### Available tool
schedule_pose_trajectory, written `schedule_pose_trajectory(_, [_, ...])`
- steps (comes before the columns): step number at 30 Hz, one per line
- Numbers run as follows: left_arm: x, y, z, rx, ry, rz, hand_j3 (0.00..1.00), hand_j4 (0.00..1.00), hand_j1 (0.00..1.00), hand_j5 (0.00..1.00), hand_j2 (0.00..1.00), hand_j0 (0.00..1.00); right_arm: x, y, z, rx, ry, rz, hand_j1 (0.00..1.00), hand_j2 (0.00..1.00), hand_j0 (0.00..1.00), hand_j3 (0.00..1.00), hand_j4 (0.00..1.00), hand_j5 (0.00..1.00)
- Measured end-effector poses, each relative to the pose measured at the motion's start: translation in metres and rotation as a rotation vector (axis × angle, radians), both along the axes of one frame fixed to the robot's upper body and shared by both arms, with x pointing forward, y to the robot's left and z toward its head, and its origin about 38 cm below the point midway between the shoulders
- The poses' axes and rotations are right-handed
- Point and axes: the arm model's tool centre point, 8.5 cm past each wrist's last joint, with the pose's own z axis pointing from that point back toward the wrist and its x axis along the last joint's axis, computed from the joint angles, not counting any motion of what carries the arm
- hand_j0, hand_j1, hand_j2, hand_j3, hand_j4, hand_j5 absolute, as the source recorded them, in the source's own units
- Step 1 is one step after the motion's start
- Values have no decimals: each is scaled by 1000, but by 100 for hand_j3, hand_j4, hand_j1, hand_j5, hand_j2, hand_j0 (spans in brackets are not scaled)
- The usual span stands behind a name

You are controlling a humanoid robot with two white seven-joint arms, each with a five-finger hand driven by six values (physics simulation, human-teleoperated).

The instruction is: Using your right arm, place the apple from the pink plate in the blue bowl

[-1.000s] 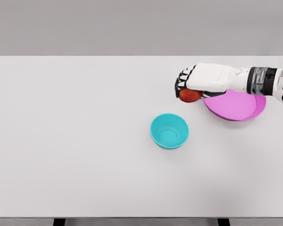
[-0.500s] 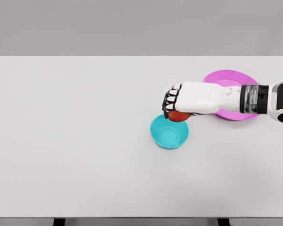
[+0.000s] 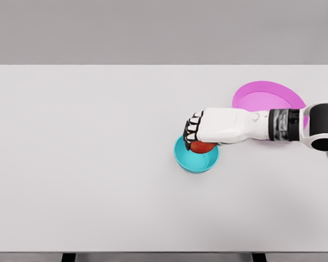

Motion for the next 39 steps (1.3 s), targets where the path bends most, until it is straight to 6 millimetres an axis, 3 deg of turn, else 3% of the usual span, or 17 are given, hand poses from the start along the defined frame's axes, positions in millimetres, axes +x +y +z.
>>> schedule_pose_trajectory(2, [0, 0, 0, 0, 0, 0, 100, 100, 100, 100, 100, 100, 1, 0, -3, -3, 6, -3, 54, 54, 54, 54, 54, 54])
schedule_pose_trajectory(4, [0, 0, 0, 0, 0, 0, 100, 100, 100, 100, 100, 100, 2, 0, -4, -5, 9, -5, 100, 100, 100, 100, 100, 100])
schedule_pose_trajectory(13, [0, 0, 0, 0, 0, 0, 100, 100, 100, 100, 100, 100, 2, 0, -5, -7, 11, -5, 100, 100, 100, 100, 100, 100])
schedule_pose_trajectory(17, [-1, 0, 0, 0, 2, 0, 100, 100, 100, 100, 100, 100, 4, -5, 9, 16, -22, -18, 100, 100, 100, 100, 100, 100])
schedule_pose_trajectory(20, [0, 0, 0, 0, 0, 0, 100, 100, 100, 100, 100, 100, 12, -32, 43, 84, -92, -97, 100, 100, 100, 100, 100, 100])
schedule_pose_trajectory(23, [0, 0, 0, 0, 0, 0, 100, 100, 100, 100, 100, 100, 16, -81, 55, 154, -109, -239, 100, 100, 100, 100, 100, 100])
schedule_pose_trajectory(27, [0, 0, 0, 0, 0, 0, 100, 100, 100, 100, 100, 100, 13, -152, 40, 242, -73, -456, 100, 100, 100, 100, 100, 100])
schedule_pose_trajectory(29, [0, 0, 0, 0, 0, 0, 100, 100, 100, 100, 100, 100, 8, -173, 38, 306, -77, -529, 100, 100, 100, 100, 100, 100])
schedule_pose_trajectory(33, [0, 0, 0, 0, 0, 0, 100, 100, 100, 100, 100, 100, 1, -191, 27, 360, -66, -600, 100, 100, 100, 100, 100, 100])
schedule_pose_trajectory(39, [0, 0, 0, 0, 0, 0, 100, 100, 100, 100, 100, 100, 1, -182, 10, 402, -30, -603, 100, 100, 100, 100, 100, 100])
